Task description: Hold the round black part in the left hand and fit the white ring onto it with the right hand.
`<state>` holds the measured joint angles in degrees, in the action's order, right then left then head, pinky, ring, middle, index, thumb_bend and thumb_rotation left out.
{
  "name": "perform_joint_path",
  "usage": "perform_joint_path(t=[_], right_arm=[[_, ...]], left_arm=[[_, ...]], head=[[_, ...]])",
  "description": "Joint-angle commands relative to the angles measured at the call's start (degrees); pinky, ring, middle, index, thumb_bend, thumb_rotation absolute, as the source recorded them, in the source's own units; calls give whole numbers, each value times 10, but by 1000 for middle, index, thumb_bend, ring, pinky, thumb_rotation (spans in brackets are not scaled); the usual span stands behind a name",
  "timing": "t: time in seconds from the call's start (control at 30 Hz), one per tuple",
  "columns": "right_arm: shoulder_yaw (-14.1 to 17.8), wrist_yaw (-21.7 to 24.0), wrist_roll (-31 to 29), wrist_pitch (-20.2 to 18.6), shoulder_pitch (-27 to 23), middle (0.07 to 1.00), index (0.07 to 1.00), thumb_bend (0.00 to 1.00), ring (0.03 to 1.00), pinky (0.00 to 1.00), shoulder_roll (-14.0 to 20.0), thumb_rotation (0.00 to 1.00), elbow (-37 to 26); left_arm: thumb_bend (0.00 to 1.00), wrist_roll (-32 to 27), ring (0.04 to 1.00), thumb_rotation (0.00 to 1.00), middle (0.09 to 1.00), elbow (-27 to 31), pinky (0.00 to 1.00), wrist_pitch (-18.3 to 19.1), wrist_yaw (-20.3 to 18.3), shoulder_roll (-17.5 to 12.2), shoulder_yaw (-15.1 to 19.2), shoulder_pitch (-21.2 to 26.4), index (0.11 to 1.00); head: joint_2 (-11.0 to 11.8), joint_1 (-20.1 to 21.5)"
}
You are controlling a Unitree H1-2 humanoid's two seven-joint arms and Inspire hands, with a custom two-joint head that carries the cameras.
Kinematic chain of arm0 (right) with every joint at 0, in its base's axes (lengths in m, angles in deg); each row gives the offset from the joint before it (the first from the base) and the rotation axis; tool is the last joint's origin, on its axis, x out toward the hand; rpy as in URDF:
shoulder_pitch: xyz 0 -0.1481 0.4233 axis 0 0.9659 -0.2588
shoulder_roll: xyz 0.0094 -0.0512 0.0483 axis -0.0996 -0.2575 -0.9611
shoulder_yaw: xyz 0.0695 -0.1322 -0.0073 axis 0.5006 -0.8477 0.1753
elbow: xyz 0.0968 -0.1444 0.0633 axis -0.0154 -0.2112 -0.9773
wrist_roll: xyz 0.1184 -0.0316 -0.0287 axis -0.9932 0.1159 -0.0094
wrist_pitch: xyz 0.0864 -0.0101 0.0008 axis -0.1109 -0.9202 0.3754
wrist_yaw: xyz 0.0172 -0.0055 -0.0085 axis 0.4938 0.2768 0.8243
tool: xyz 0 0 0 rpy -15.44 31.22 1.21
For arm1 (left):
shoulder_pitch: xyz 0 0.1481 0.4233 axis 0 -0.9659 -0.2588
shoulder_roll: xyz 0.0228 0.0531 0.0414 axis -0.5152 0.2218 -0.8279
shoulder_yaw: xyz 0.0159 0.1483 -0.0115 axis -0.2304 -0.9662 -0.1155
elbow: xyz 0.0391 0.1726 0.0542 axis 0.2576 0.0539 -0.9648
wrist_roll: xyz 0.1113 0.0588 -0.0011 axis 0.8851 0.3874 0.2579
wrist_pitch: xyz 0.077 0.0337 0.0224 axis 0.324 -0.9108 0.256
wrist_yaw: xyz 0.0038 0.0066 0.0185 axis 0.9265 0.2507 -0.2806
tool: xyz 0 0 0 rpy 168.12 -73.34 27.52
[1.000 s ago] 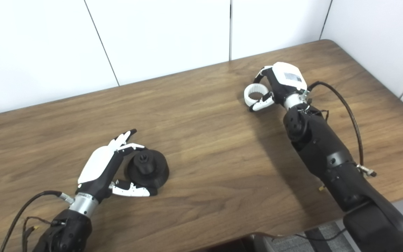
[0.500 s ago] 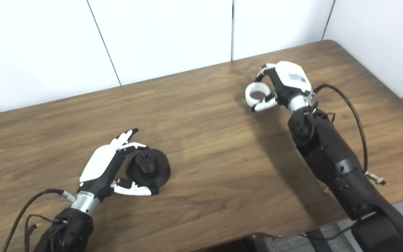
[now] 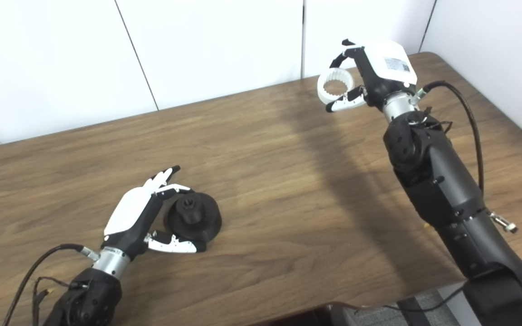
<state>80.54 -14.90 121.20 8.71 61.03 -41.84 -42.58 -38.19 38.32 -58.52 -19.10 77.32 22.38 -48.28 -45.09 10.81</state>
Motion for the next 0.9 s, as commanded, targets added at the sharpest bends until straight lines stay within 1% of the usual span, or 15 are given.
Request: perform_joint_path(t=[0.0,0.07,0.1,0.13,0.17,0.2,0.23,0.27,0.33,0.4,0.47,0.63,0.7,0.8,0.87], right_arm=[[14,-9,3,11,-25,870,493,521,817,801,7,149,-24],[14,-6,3,15,-22,869,493,520,819,796,9,150,-29],[14,-3,2,17,-20,872,493,519,826,803,11,151,-32],[15,-1,1,18,-19,874,493,519,833,809,12,152,-33],[17,0,-2,21,-17,875,493,518,836,811,15,152,-34],[20,-3,-6,29,-15,874,493,518,836,794,17,152,-32],[22,-8,-9,38,-12,870,493,518,833,780,17,151,-30],[26,-16,-13,50,-9,863,492,518,822,763,17,149,-25],[32,-31,-25,80,-7,860,492,518,815,759,15,149,-7],[36,-39,-36,104,-7,864,492,518,823,792,15,149,9],[38,-38,-40,113,-8,868,493,518,829,818,14,150,15],[35,-37,-37,132,-2,856,492,518,813,803,15,149,5],[39,-39,-44,146,6,853,492,518,806,796,12,148,-4],[43,-34,-45,146,23,852,492,518,802,789,5,149,-30],[46,-37,-49,154,36,849,492,517,795,768,0,149,-44]], left_arm=[[907,5,1000,324,1000,11,1000,0,1,-2,2,15,607],[905,6,1000,323,1000,13,1000,5,-1,2,1,17,608],[905,7,1000,323,1000,13,1000,7,-1,5,0,18,606],[905,9,1000,325,1000,13,1000,9,0,8,-1,18,604],[905,12,1000,326,1000,11,1000,10,1,11,-3,20,604],[903,18,1000,330,1000,8,1000,11,3,15,-6,23,603],[904,24,1000,334,1000,6,1000,12,5,19,-9,25,603],[906,31,1000,343,1000,5,1000,15,7,23,-12,27,604],[909,38,1000,333,1000,4,1000,20,8,29,-15,29,604],[916,39,1000,318,1000,3,1000,23,10,34,-15,30,602],[920,38,1000,307,1000,3,1000,24,11,36,-14,30,599],[908,45,1000,327,1000,7,1000,27,7,34,-15,29,605],[904,46,1000,329,1000,10,1000,28,6,34,-14,29,606],[902,47,1000,330,1000,13,1000,30,5,33,-13,28,606],[899,47,1000,334,1000,13,1000,31,4,32,-13,29,608]], head=[[-3,-8],[-7,-33],[-9,-55],[-9,-61],[-11,-90],[-12,-111],[-12,-115],[-13,-126],[-14,-131],[-15,-130],[-16,-128],[-17,-126],[-18,-125],[-19,-124],[-19,-124]])
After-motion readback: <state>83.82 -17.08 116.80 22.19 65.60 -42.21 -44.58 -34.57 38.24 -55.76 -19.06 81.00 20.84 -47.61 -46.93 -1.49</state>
